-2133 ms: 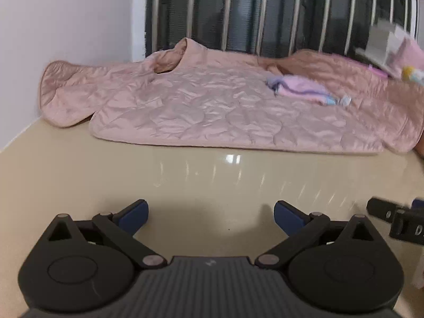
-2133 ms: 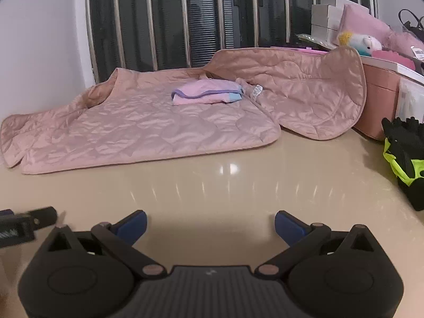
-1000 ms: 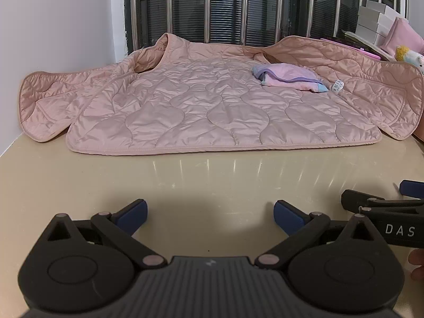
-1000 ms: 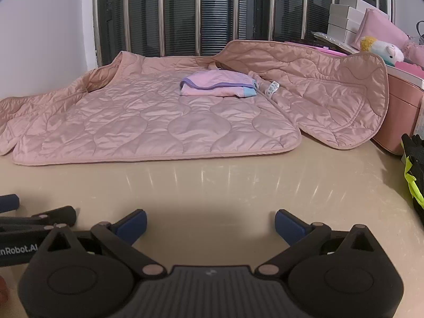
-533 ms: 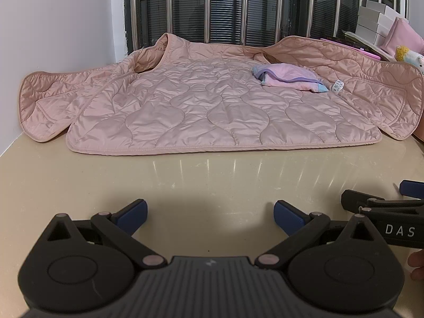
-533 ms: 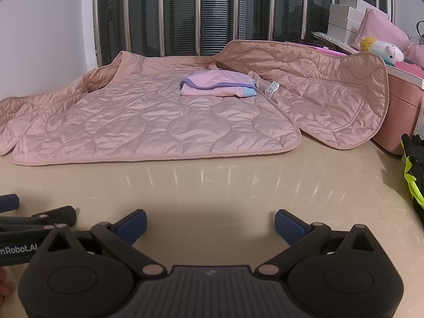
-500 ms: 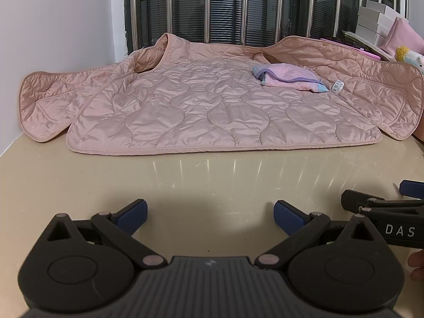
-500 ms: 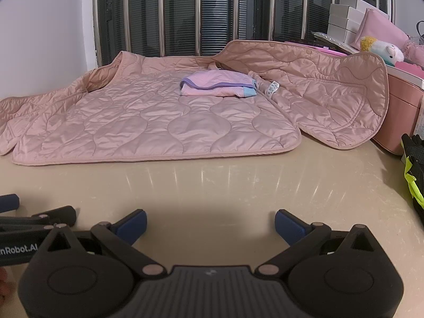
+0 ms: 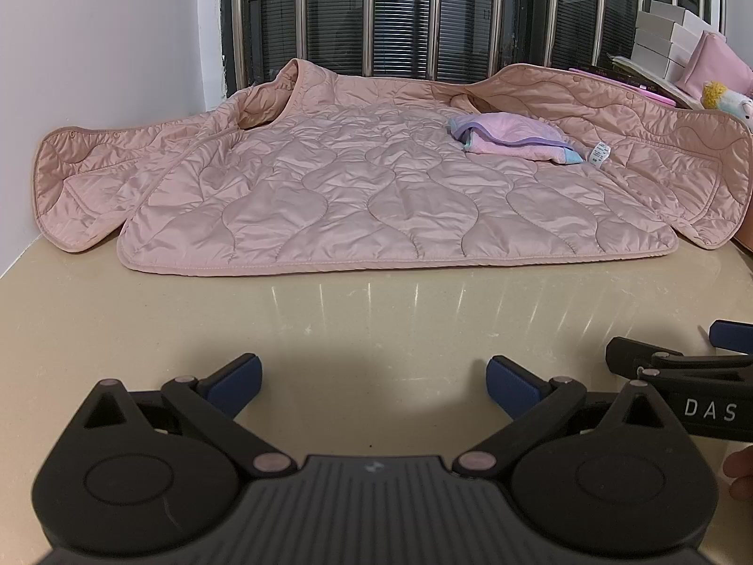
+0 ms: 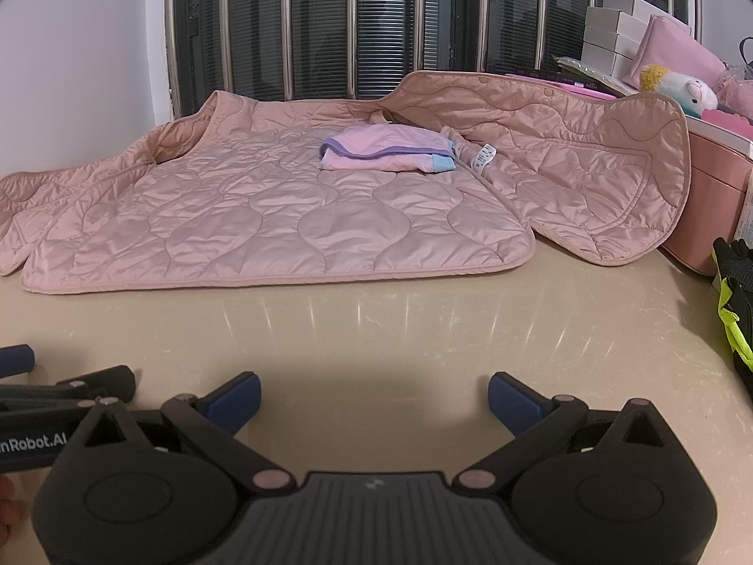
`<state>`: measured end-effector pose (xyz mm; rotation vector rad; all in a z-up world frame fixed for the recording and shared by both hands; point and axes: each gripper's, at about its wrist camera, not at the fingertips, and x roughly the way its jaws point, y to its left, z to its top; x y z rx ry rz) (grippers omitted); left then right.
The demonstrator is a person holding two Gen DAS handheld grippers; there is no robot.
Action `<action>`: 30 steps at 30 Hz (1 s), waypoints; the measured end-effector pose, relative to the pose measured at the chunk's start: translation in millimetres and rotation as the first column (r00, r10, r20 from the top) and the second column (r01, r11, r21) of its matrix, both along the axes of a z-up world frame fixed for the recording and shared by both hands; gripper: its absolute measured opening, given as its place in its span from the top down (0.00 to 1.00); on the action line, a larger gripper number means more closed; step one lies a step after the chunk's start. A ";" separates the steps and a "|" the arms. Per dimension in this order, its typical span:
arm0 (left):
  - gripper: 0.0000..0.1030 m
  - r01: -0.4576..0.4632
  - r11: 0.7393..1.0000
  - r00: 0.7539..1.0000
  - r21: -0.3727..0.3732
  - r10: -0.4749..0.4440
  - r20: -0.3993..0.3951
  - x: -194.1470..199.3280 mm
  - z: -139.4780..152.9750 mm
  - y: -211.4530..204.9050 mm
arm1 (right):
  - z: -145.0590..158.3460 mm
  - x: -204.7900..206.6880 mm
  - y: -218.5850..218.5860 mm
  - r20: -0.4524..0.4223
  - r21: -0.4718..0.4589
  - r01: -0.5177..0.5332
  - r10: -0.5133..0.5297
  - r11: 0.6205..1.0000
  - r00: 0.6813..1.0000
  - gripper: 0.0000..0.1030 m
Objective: Fold clothes
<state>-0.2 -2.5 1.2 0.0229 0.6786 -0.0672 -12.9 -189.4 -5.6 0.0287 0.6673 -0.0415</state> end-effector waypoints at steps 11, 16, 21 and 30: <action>0.00 -0.001 1.000 1.000 0.000 0.001 0.000 -0.2 0.1 -0.3 | -0.1 0.1 0.2 0.000 0.000 0.000 0.000 1.000 1.000 0.00; 0.00 -0.001 1.000 1.000 -0.001 0.001 0.000 -0.2 0.2 -0.3 | -0.1 0.1 0.2 0.000 0.000 0.000 0.000 1.000 1.000 0.00; 0.00 0.000 1.000 1.000 -0.001 0.000 0.000 -0.1 0.2 0.1 | -0.1 0.0 -1.4 0.000 0.000 -0.003 0.003 1.000 1.000 0.00; 0.00 0.001 1.000 1.000 -0.003 -0.001 -0.001 -0.3 0.3 -0.3 | 0.0 0.0 -3.0 0.000 0.000 -0.007 0.007 1.000 1.000 0.00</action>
